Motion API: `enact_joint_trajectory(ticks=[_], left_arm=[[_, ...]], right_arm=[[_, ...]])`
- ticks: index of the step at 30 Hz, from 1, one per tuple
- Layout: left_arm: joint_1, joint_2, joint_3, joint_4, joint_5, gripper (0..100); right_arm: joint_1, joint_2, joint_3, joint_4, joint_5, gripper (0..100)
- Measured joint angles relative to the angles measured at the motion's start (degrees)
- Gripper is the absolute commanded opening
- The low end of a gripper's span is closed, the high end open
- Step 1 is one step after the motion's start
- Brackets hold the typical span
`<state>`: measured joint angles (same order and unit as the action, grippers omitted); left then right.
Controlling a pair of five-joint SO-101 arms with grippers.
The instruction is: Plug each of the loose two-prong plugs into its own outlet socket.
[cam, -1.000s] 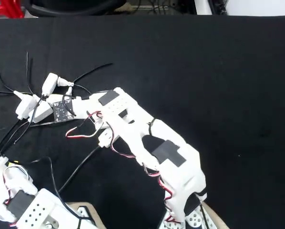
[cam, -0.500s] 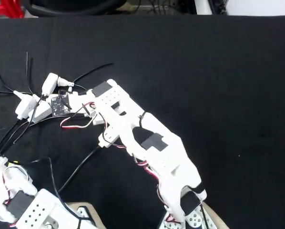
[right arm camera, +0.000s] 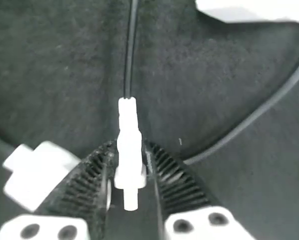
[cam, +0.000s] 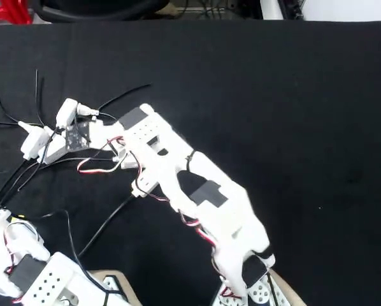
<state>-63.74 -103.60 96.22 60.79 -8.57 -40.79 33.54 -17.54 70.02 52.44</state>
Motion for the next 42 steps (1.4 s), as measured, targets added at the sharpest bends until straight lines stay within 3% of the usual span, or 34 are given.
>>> enact_joint_trajectory(ticks=[4,9,18,25,42], left_arm=[[0.0,0.0,0.0,0.0,0.0,18],[0.0,0.0,0.0,0.0,0.0,18],[0.0,0.0,0.0,0.0,0.0,18],[0.0,0.0,0.0,0.0,0.0,18],[0.0,0.0,0.0,0.0,0.0,18]], right_arm=[[2.64,-8.26,0.0,6.86,-3.78,1.1],[12.22,-13.1,2.11,13.1,-4.92,1.1],[24.88,-13.1,22.86,4.84,-2.9,1.6],[25.05,-13.1,27.43,5.1,-0.97,10.9],[22.59,-13.1,27.43,5.1,-0.97,4.9]])
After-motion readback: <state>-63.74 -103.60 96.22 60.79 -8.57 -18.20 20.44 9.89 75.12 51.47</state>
